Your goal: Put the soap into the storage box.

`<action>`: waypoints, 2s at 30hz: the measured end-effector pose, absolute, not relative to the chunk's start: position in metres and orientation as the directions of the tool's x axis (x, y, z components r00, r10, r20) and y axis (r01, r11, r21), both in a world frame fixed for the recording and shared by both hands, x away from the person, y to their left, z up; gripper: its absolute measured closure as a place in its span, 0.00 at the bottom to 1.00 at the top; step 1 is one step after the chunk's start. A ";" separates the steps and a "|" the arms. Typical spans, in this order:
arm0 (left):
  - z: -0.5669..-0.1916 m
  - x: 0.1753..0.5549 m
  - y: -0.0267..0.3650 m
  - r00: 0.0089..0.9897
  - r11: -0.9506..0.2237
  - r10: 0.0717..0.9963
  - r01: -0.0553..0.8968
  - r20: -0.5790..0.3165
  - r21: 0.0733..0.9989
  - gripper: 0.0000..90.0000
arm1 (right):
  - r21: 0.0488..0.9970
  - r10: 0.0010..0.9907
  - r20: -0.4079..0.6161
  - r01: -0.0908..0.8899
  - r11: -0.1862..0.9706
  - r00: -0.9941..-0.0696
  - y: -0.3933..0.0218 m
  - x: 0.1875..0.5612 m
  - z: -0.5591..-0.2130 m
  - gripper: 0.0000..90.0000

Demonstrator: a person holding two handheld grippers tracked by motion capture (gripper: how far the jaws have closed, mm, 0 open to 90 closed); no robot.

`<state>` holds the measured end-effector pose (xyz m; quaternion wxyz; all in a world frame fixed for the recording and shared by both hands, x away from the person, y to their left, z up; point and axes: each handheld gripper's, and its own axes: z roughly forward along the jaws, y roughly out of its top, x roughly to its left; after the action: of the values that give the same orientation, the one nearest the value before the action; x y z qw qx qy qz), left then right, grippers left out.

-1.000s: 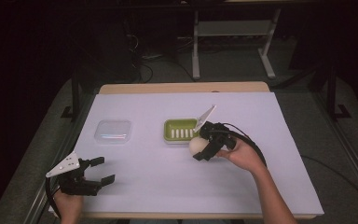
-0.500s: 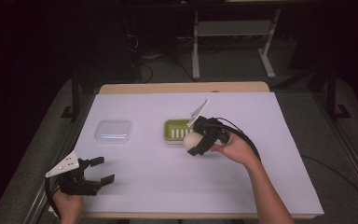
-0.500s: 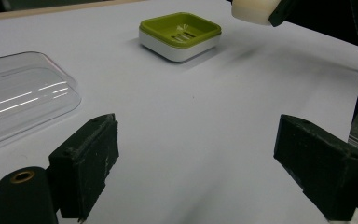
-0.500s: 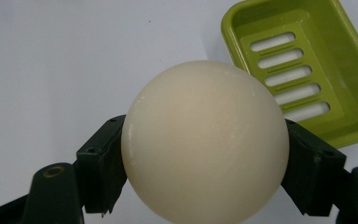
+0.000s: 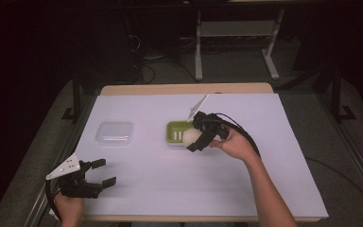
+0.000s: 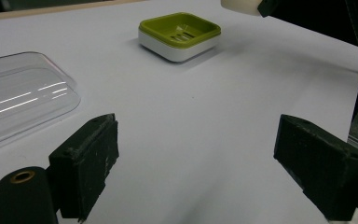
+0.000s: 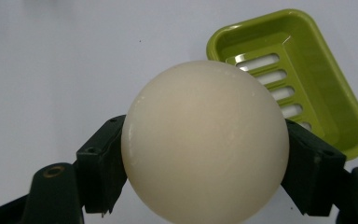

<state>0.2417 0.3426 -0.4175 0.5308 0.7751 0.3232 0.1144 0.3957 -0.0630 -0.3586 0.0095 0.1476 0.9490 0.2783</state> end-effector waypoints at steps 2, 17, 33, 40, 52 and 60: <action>-0.417 0.242 0.343 0.765 -0.228 0.622 0.380 -0.166 0.897 0.15 | 0.534 0.287 0.066 0.277 0.799 -0.956 -0.062 0.397 -0.357 0.26; -0.418 0.242 0.343 0.764 -0.223 0.623 0.380 -0.168 0.898 0.15 | 0.540 0.293 0.074 0.285 0.792 -0.953 -0.053 0.415 -0.348 0.26; -0.418 0.242 0.344 0.766 -0.226 0.621 0.377 -0.165 0.898 0.15 | 0.549 0.301 0.060 0.283 0.787 -0.952 -0.041 0.431 -0.343 0.26; -0.418 0.242 0.344 0.766 -0.227 0.622 0.377 -0.164 0.898 0.15 | 0.546 0.309 0.058 0.289 0.786 -0.949 -0.039 0.437 -0.349 0.26; -0.418 0.242 0.343 0.764 -0.223 0.622 0.379 -0.168 0.898 0.15 | 0.517 0.345 0.068 0.328 0.790 -0.936 -0.032 0.448 -0.365 0.26; -0.418 0.242 0.344 0.762 -0.218 0.624 0.381 -0.172 0.898 0.15 | 0.509 0.359 0.069 0.342 0.790 -0.931 -0.031 0.454 -0.372 0.26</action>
<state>0.2420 0.3437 -0.4178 0.5339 0.7721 0.3255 0.1135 0.4537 -0.0314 -0.3715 0.0157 0.1852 0.9458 0.2662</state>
